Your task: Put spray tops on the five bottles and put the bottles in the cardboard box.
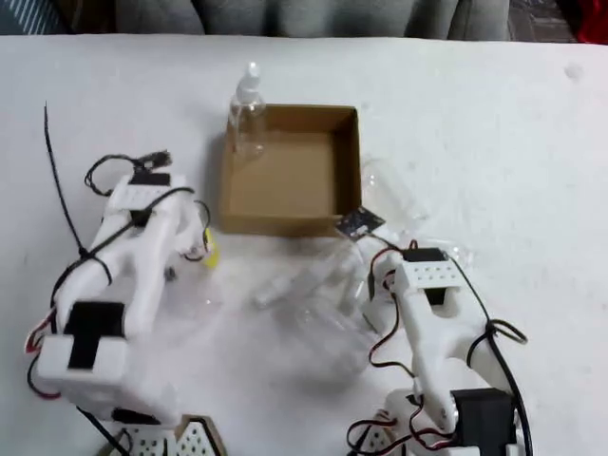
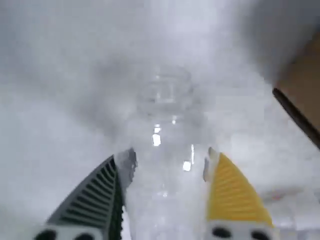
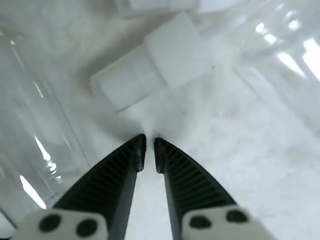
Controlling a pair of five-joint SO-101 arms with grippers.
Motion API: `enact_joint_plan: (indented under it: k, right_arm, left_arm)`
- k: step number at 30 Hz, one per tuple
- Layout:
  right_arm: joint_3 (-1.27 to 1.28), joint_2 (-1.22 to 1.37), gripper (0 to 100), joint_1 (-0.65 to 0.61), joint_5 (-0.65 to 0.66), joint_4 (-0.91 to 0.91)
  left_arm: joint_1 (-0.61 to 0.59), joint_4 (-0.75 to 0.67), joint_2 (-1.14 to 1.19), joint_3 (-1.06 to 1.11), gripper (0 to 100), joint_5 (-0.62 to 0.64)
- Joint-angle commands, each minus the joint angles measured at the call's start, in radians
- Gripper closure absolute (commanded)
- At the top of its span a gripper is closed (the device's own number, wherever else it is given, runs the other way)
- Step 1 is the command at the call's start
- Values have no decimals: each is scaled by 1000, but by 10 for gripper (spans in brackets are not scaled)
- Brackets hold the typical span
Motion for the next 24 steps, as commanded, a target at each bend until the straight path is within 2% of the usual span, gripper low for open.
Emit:
enact_joint_plan:
  k: [1,9,12,17,24]
  right_arm:
    - [2,-22,981,36,9,-16]
    - [2,-22,981,39,6,-16]
    - [-3,-24,981,39,-34,-15]
    - [-68,-73,981,82,-40,87]
    - [-249,-251,981,147,-40,335]
  left_arm:
    - [44,64,-200,-20,980,-241]
    - [41,69,-295,-20,977,-450]
    - [36,57,-295,-11,978,-502]
    - [-2,-75,-302,89,979,-500]
    - [-65,-103,-302,100,979,-499]
